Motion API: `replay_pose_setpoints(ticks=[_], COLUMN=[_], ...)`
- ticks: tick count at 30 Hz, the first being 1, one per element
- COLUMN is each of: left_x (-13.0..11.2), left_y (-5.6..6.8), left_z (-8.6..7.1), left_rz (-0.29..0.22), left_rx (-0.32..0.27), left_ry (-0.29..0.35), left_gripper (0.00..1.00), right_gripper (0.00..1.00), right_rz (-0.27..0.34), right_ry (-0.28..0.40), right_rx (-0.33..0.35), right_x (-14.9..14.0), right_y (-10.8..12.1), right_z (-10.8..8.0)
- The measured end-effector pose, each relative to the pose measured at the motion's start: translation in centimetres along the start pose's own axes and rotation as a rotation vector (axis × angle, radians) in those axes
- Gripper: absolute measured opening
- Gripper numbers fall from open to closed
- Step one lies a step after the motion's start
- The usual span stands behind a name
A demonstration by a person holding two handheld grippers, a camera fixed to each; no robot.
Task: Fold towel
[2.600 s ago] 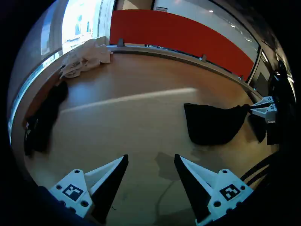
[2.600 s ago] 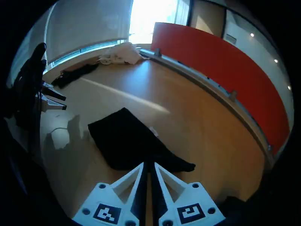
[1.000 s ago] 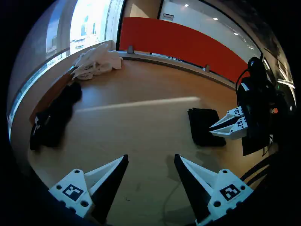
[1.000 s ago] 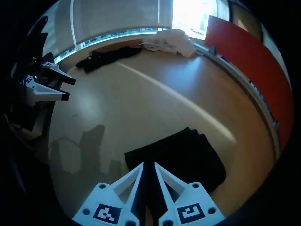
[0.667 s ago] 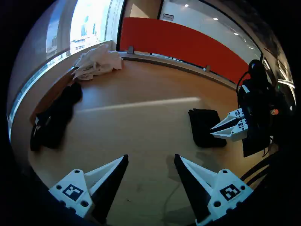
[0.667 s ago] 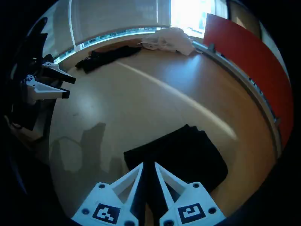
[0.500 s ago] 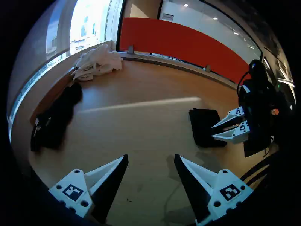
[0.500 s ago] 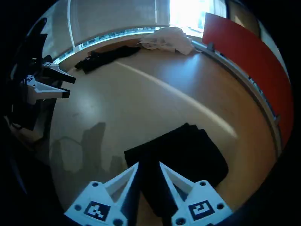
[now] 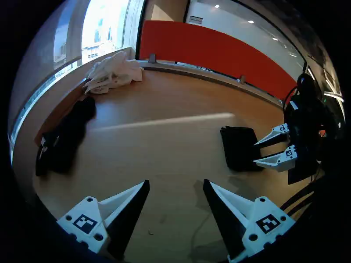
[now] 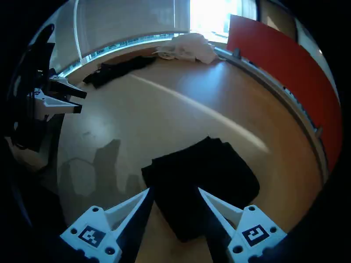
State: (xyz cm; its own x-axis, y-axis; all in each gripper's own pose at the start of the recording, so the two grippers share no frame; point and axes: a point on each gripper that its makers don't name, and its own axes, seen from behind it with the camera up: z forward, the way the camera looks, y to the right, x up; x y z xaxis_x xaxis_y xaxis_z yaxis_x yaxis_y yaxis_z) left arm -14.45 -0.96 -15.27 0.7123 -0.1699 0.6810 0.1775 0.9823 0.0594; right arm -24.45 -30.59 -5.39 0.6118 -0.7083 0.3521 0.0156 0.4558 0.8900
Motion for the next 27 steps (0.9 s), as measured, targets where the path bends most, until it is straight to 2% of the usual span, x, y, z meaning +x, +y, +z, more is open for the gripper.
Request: replay_pose_setpoints(ticks=[14,27], left_x=[0.0,0.0], left_y=[0.1,0.4], left_z=[0.2,0.4], left_rz=[0.009,0.018], left_rx=[-0.004,-0.009], left_ry=[-0.003,-0.010], left_gripper=[0.90,0.90], right_gripper=[0.66,0.66], right_rz=[0.053,0.079], right_ry=[-0.035,-0.062], right_rx=[-0.051,-0.078], right_x=[-4.4,-6.8], right_y=[1.2,1.8], right_z=[-2.0,-2.4])
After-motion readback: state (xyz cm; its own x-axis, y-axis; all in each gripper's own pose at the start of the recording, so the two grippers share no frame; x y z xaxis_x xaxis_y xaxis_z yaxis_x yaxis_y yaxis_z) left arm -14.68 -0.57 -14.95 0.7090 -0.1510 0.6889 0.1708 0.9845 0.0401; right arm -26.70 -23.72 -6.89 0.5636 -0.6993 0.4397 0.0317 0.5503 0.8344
